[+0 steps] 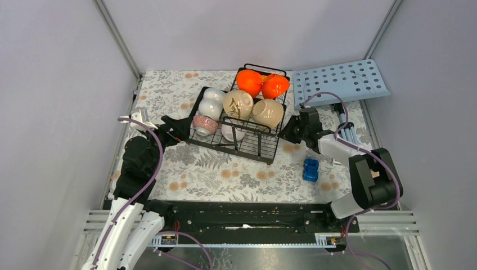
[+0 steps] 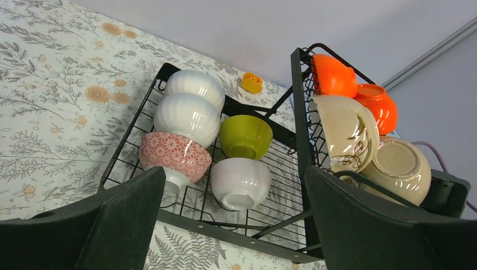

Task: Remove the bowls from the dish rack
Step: Adjust the dish rack at the center of the board, then pick up the bowl from the dish rack.

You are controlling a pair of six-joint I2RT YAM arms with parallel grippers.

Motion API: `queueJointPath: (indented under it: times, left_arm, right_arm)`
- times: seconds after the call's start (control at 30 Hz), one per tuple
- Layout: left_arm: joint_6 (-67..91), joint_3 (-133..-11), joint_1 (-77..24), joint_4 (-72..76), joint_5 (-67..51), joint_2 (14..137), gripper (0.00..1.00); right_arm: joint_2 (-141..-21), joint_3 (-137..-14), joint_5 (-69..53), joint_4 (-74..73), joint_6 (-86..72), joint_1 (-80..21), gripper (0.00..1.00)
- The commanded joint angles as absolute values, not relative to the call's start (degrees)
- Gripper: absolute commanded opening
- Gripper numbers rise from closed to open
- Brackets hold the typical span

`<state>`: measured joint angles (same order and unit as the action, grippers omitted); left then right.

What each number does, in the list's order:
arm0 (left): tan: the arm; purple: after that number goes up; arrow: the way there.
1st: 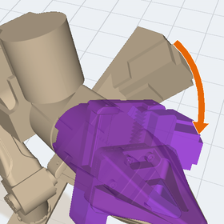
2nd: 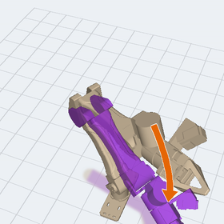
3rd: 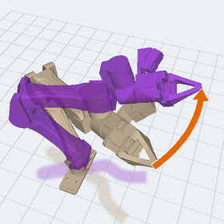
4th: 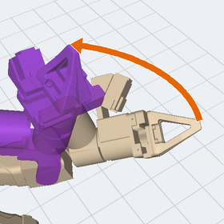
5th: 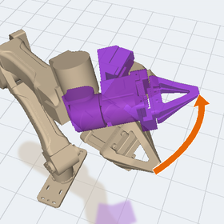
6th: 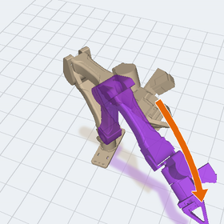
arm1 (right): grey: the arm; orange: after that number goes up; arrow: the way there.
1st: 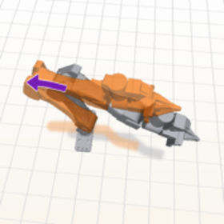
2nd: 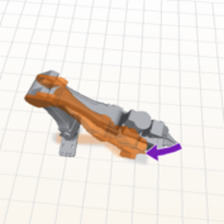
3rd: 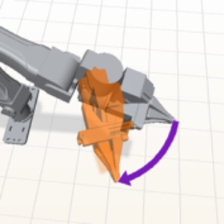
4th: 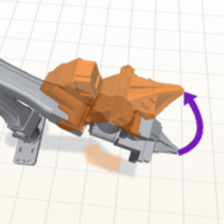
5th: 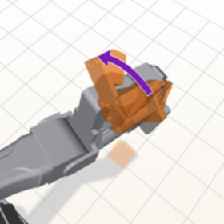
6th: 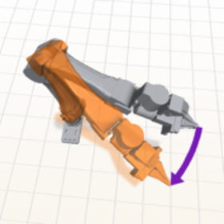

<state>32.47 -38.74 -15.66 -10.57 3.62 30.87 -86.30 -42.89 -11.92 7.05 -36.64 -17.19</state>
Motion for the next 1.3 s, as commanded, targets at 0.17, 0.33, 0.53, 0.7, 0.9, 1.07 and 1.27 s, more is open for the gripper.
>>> queueJointPath:
  times: [0.17,0.33,0.53,0.7,0.9,1.07,1.27]
  left_arm:
    - [32.5,-39.8,-15.4,-7.1,2.8,30.5,0.99]
    - [31.9,-40.3,-15.4,-6.9,4.4,30.6,0.99]
    - [34.9,-39.1,-15.5,-3.7,5.6,31.5,0.99]
    - [37.3,-41.9,-15.4,-4.3,6.4,34.8,0.99]
    - [35.3,-51.7,-15.5,-8.2,0.0,41.2,0.99]
    - [38.1,-60.9,-18.6,-8.6,-3.3,48.7,0.99]
    - [35.1,-71.9,-28.2,-5.8,-4.1,58.1,0.99]
  right_arm:
    - [-70.9,-43.0,-0.6,-6.3,-31.5,-17.1,0.57]
    - [-52.2,-40.8,4.8,-17.3,-28.4,-17.1,0.78]
    - [-30.4,-36.6,6.3,-18.2,-37.1,-20.8,1.00]
    - [-20.3,-36.6,1.7,-12.3,-44.7,-20.8,1.00]
    - [-22.6,-40.1,-17.6,-0.9,-43.1,-20.8,1.00]
    - [-31.6,-49.2,-18.9,-5.9,-37.7,-20.8,1.00]
    - [-44.2,-63.3,-10.7,-14.7,-36.2,-22.4,1.00]
